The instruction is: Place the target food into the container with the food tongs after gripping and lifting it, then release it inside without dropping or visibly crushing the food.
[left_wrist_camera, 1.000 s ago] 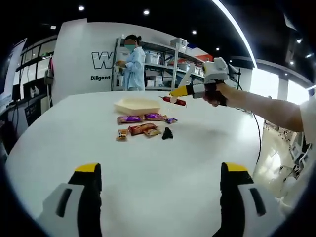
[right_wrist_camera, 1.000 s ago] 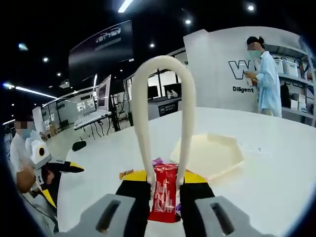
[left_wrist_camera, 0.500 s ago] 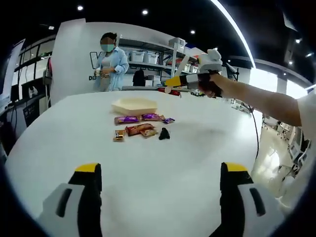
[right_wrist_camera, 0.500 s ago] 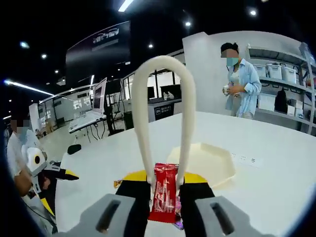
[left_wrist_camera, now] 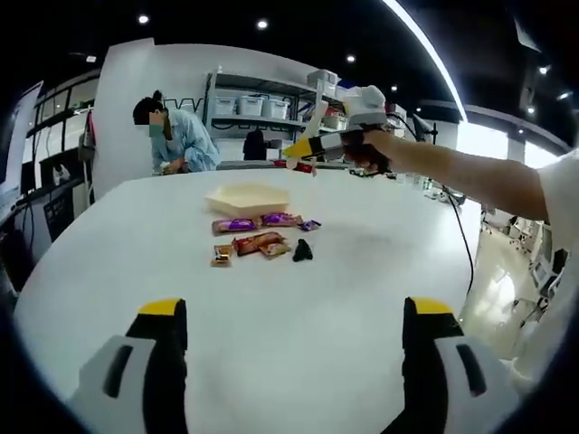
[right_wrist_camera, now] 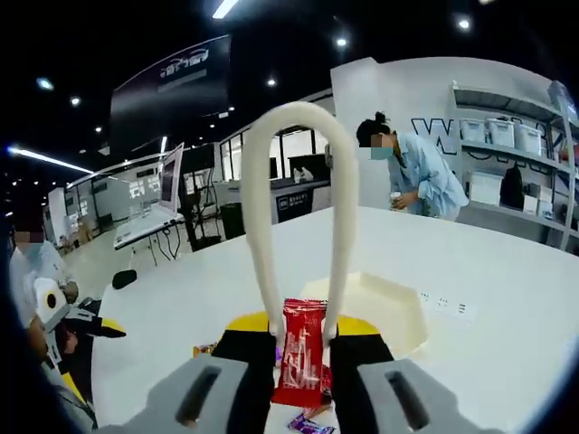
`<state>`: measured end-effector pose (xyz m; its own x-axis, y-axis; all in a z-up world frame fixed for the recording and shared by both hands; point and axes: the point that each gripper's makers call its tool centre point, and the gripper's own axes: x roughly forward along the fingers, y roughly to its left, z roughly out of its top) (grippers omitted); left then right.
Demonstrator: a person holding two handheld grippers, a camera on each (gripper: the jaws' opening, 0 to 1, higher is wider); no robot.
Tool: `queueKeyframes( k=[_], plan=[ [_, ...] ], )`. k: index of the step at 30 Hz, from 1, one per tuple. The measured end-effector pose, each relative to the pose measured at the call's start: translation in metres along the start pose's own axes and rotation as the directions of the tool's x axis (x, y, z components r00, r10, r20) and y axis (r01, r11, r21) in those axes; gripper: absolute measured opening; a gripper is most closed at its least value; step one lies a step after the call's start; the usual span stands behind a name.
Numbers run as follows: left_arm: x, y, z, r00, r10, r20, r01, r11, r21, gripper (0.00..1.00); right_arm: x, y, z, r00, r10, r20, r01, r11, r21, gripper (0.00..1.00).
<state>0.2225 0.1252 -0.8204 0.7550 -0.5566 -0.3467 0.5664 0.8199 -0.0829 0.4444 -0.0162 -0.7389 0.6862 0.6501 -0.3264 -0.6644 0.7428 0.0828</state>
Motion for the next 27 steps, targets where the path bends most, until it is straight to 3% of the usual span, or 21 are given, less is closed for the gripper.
queueKeyframes(
  k=[7,10,16,27],
  plan=[
    [-0.001,0.007,0.001,1.000,0.017,0.007,-0.017,1.000,-0.008,0.98,0.016,-0.012,-0.002,0.999,-0.030,-0.019,0.031,0.999,0.032,0.15],
    [0.001,0.011,-0.002,0.999,0.043,-0.010,-0.042,0.999,0.031,0.98,0.025,-0.021,-0.001,0.998,-0.055,-0.019,0.056,0.997,0.061,0.15],
    [0.002,0.011,-0.003,1.000,0.030,-0.001,-0.030,0.999,0.025,0.97,0.042,-0.028,-0.004,0.998,-0.066,-0.023,0.068,0.994,0.089,0.15],
    [0.002,0.021,-0.005,0.999,0.039,0.000,-0.039,0.999,0.000,0.97,0.071,-0.050,-0.026,0.989,-0.117,-0.087,0.120,0.992,0.035,0.14]
  ],
)
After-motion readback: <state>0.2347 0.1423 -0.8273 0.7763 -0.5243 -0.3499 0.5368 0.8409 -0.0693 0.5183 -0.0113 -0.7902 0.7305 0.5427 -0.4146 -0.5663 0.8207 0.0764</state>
